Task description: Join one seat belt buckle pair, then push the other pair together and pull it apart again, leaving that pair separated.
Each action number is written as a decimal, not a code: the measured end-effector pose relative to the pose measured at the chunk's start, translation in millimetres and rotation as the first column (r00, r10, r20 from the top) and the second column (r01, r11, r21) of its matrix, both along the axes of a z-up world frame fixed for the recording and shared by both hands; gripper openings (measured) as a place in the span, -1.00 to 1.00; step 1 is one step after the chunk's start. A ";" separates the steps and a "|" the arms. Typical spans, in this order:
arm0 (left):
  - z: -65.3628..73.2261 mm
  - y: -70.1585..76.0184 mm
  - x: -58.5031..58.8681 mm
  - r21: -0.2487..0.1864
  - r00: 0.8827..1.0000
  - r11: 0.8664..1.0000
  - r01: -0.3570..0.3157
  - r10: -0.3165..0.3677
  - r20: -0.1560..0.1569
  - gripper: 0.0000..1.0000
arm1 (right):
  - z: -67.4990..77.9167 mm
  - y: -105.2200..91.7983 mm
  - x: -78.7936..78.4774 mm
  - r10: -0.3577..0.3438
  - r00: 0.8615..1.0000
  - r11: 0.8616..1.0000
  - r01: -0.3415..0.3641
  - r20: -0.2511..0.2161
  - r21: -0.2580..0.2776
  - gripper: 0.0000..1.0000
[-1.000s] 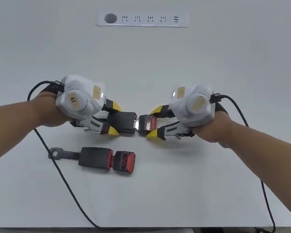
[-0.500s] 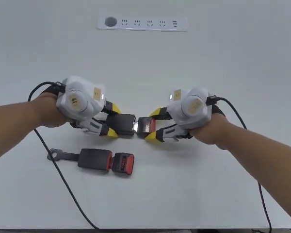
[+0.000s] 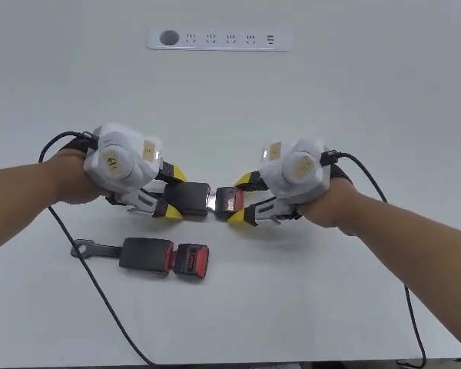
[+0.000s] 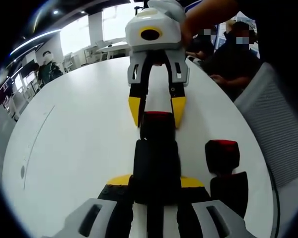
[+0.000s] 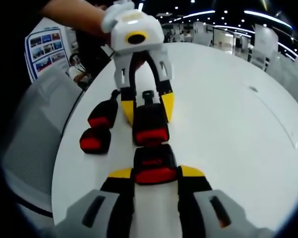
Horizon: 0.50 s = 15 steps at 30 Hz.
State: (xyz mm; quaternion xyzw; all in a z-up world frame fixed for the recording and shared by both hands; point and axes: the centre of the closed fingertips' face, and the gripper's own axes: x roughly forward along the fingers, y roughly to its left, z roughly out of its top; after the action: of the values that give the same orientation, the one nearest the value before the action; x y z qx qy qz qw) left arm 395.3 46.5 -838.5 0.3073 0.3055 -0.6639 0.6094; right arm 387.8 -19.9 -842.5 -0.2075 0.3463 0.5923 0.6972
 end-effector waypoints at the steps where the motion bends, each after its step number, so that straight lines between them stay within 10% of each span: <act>1: 0.0 0.0 0.1 0.000 1.000 1.000 0.001 -0.001 0.000 -0.32 | 0.3 -3.8 -0.3 -0.005 1.000 1.000 0.005 0.001 0.002 -0.34; 15: 0.5 0.7 -0.3 0.000 1.000 1.000 0.002 -0.002 -0.005 -0.32 | 0.6 -20.2 -3.6 -0.019 1.000 1.000 0.019 -0.020 0.014 -0.33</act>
State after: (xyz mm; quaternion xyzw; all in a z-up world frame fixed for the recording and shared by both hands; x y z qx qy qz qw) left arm 395.0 47.2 -837.9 0.3060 0.3067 -0.6653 0.6080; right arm 384.2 -40.1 -841.9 -0.1931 0.3509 0.5902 0.7009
